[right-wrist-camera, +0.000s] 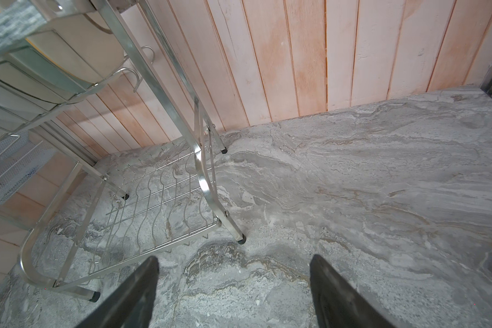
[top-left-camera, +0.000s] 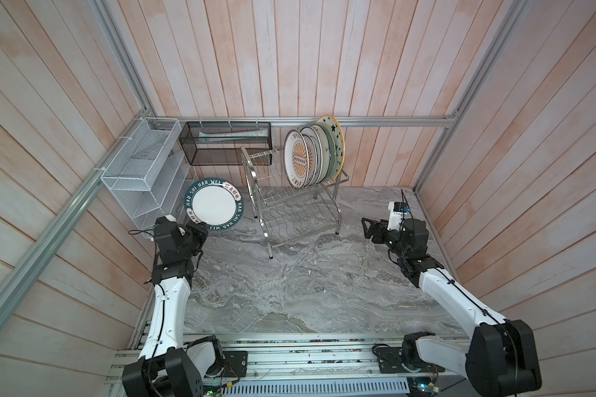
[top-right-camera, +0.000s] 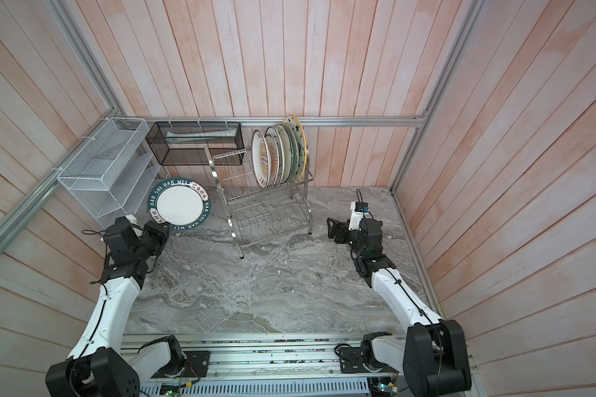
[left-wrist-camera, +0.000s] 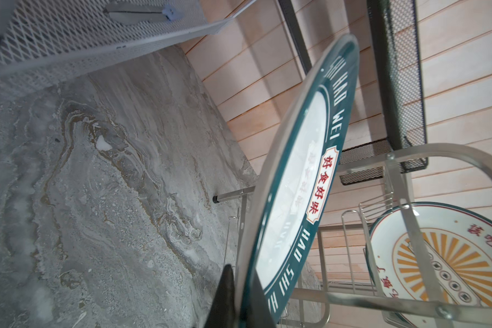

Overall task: Load plates into a dish rack
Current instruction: Place the plate on the dish rack.

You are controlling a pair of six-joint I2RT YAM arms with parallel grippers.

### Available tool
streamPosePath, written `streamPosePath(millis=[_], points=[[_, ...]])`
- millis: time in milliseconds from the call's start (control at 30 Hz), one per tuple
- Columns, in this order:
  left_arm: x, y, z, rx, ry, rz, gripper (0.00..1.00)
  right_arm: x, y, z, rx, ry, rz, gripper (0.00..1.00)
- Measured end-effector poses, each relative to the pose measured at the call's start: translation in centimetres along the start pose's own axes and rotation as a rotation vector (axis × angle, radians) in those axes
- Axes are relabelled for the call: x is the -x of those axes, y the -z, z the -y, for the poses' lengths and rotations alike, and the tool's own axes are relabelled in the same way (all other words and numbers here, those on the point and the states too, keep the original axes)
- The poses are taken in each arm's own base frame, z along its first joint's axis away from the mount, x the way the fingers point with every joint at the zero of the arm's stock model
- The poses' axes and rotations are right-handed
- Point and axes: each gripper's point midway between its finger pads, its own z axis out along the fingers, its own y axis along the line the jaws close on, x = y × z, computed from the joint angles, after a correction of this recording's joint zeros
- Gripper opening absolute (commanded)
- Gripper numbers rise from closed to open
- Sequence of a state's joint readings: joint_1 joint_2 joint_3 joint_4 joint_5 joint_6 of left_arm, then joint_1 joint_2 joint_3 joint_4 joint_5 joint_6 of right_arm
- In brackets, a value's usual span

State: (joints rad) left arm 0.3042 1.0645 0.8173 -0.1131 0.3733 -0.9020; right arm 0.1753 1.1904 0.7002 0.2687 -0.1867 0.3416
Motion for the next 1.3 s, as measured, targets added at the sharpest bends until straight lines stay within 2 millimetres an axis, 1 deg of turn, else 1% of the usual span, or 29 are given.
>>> streamPosePath(millis=[67,233,333,433,700,933,1067,1200,1300], points=[[0.8,0.7,1.5,-0.034,-0.011,0.012,0.00,0.2,0.0,-0.1,0.005,-0.002,0.002,0.83],[2.8,2.8,6.5,-0.157,-0.057,0.026,0.00,0.8,0.0,-0.8,0.024,0.002,0.010,0.83],[3.2,3.8,9.0,-0.229,-0.087,0.010,0.00,1.0,0.0,-1.1,0.034,0.005,0.014,0.83],[2.9,4.4,10.5,-0.283,-0.105,-0.024,0.00,1.1,-0.1,-1.3,0.038,0.006,0.013,0.83],[1.6,5.2,13.1,-0.413,-0.127,-0.132,0.00,1.0,-0.6,-1.9,0.051,0.010,0.001,0.83],[1.1,6.6,15.4,-0.510,-0.166,-0.185,0.00,1.1,-0.8,-2.6,0.064,0.014,-0.003,0.83],[0.4,7.2,16.2,-0.553,-0.190,-0.222,0.00,1.4,-0.7,-2.8,0.070,0.019,0.002,0.83],[-1.1,7.3,16.8,-0.576,-0.223,-0.267,0.00,2.3,-0.6,-3.5,0.096,0.029,0.016,0.83],[-3.8,7.3,17.5,-0.601,-0.262,-0.341,0.00,3.1,0.0,-4.5,0.138,0.040,0.032,0.83]])
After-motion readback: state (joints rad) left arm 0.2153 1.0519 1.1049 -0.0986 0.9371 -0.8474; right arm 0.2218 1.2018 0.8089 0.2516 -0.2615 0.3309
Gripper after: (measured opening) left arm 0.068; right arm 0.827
